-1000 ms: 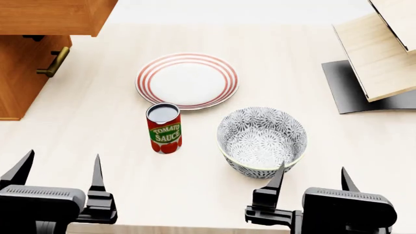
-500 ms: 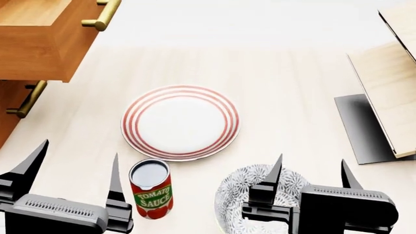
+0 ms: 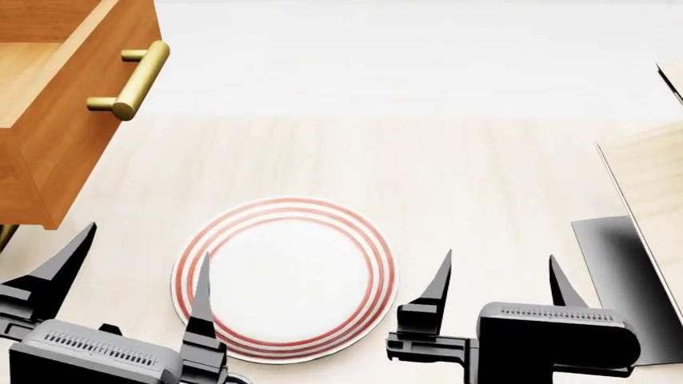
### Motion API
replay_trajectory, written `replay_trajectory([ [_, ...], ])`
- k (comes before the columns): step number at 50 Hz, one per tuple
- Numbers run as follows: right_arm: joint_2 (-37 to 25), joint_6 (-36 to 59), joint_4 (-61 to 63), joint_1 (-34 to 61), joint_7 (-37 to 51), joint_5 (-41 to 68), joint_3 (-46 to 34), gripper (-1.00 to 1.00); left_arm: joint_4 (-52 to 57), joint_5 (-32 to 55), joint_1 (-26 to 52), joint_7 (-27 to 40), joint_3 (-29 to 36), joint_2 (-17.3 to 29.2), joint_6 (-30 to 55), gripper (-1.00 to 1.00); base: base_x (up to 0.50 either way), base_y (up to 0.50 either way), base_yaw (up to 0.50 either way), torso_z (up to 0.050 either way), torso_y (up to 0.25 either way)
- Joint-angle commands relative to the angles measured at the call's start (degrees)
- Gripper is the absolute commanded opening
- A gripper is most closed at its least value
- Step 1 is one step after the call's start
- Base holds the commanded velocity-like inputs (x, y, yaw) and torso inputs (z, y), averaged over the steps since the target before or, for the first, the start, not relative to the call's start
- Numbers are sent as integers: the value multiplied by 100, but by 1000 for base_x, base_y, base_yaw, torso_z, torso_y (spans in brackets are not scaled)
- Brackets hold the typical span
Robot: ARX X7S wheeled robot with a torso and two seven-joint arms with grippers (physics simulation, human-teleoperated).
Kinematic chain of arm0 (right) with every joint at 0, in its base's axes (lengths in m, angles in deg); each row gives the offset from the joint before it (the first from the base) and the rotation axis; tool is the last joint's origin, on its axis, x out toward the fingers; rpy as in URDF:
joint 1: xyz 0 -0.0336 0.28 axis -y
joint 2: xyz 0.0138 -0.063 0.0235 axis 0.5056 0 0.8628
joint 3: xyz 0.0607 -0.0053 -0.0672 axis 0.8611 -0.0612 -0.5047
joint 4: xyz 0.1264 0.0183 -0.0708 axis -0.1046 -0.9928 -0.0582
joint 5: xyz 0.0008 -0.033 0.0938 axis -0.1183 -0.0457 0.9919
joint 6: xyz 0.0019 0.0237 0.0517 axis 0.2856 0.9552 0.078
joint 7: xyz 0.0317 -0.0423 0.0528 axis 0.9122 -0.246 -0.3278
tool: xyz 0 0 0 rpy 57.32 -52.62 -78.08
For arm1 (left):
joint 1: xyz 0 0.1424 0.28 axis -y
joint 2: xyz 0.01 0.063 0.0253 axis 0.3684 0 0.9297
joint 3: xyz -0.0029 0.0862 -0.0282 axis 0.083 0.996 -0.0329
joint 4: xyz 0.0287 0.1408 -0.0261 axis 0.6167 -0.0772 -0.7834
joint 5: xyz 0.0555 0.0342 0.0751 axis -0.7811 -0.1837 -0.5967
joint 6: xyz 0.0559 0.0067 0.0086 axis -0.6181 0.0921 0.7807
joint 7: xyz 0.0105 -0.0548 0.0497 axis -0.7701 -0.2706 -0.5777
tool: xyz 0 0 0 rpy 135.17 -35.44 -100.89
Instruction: Close the top drawer of the cabinet.
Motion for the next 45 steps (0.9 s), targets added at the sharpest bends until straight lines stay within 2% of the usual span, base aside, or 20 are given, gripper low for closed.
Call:
replay_trajectory([
  [1, -59, -146, -6, -19, 5, 23, -85, 100, -9, 53, 74, -86, 109, 70, -23, 100, 0, 0, 0, 0, 0],
  [13, -80, -283, -156, -18, 24, 86, -128, 100, -63, 404, 951, -599, 228, 30, 640, 100, 0, 0, 0, 0, 0],
  [16, -97, -318, -158, -47, 30, 113, -114, 100, -194, 432, 1100, -626, 205, 37, 620, 100, 0, 0, 0, 0, 0],
  [18, -101, -321, -181, -44, 40, 140, -94, 100, -301, 801, 1296, -959, 162, 39, 860, 100, 0, 0, 0, 0, 0],
  [21, -115, -323, -131, -83, 48, 152, -105, 100, -596, 1040, 1687, -1092, 58, -52, 1103, 100, 0, 0, 0, 0, 0],
  [29, -155, -330, -120, -80, 59, 215, -85, 100, -980, 1235, 2390, -1260, 78, -171, 1615, 100, 0, 0, 0, 0, 0],
  [35, -180, -342, -121, -95, 62, 251, -93, 100, -1761, 1213, 2809, -1107, -28, -313, 1620, 100, 0, 0, 0, 0, 0],
  [45, -230, -298, -46, -99, 93, 276, -112, 100, -4665, 1324, 4103, -1047, -374, -643, 811, 100, 0, 0, 0, 0, 0],
])
